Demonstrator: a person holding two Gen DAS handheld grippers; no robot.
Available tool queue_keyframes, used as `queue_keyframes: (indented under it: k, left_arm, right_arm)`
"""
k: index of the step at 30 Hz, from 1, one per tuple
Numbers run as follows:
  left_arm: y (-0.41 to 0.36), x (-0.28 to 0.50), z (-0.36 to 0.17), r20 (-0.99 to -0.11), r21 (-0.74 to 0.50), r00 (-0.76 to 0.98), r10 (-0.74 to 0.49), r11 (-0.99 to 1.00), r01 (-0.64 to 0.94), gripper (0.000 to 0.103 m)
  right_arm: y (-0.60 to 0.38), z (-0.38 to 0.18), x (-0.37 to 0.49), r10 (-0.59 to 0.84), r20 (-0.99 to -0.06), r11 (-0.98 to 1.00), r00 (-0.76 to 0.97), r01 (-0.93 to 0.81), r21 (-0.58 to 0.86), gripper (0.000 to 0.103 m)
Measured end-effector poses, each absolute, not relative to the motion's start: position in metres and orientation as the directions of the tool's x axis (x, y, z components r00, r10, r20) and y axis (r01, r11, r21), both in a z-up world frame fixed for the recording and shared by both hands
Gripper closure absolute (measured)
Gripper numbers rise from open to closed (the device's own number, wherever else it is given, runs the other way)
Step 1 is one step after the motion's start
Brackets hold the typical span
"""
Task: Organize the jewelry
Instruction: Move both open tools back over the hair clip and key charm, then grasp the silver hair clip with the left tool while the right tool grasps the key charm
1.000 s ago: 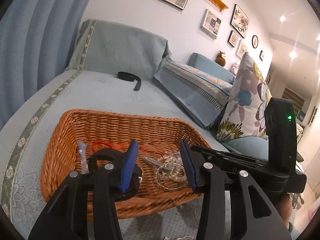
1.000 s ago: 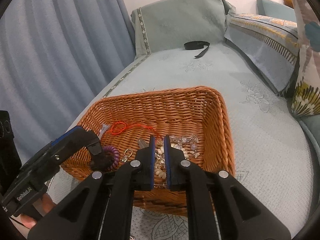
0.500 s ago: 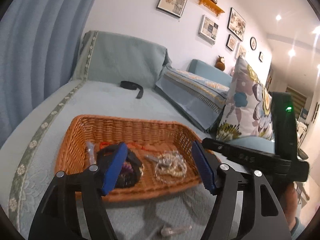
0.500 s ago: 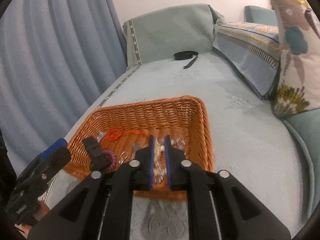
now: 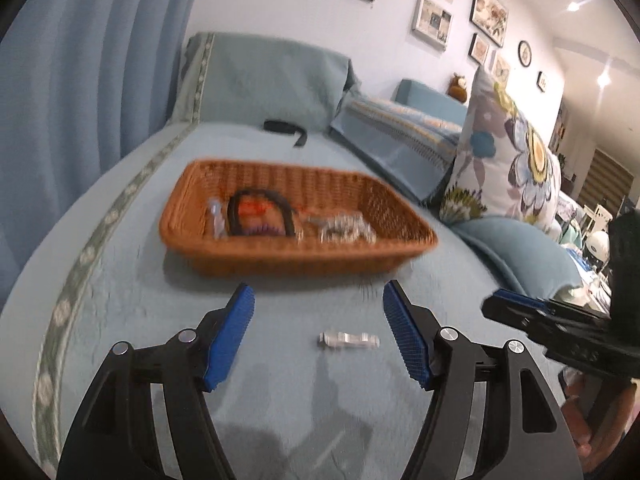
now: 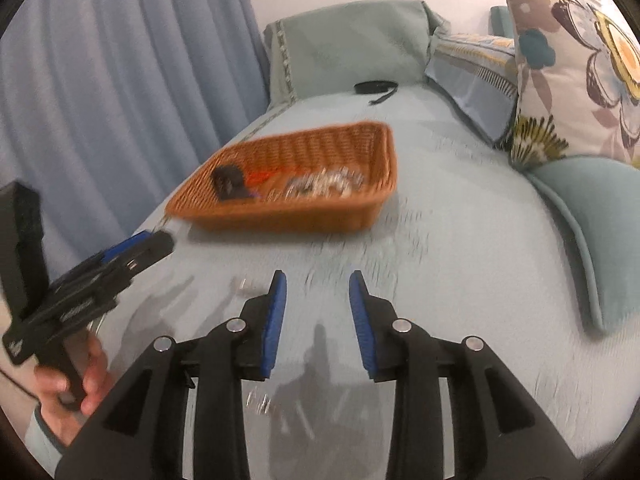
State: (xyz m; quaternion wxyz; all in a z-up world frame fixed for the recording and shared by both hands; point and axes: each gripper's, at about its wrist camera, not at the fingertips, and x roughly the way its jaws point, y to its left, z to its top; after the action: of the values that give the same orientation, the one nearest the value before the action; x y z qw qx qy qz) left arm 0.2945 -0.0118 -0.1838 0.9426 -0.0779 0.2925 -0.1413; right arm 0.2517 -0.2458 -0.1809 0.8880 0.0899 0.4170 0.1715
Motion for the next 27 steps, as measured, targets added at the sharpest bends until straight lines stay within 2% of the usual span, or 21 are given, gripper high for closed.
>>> queue_keyframes:
  k: [5,12,20,23,27]
  left_arm:
    - [-0.013,0.282,-0.204,-0.58,-0.268,0.745,-0.33,0.941,0.208,0.039]
    - [-0.023,0.288,-0.226,-0.66,-0.238,0.68,-0.32,0.947,0.215,0.041]
    - [-0.026,0.314,-0.239,-0.717,-0.259,0.613,-0.332,0.943,0.208,0.041]
    - [-0.031,0.325,-0.238,-0.727,-0.219,0.614,-0.308,0.951,0.217,0.041]
    - [-0.043,0.342,-0.237,-0.744,-0.14,0.596,-0.303,0.942,0.305,0.041]
  right_arm:
    - [-0.235,-0.195,0.214,0.413,-0.74,0.91,0.531,-0.283,0.304,0.073]
    - [-0.217,-0.218,0.19,0.421,-0.781,0.899,0.462,-0.324,0.294,0.073]
    - [-0.204,-0.229,0.191,0.353,-0.811,0.921,0.466,-0.326,0.214,0.073]
    - [-0.199,-0.231,0.195,0.321,-0.821,0.93,0.473,-0.323,0.177,0.073]
    - [-0.198,-0.232,0.198,0.327,-0.816,0.927,0.476,-0.331,0.177,0.073]
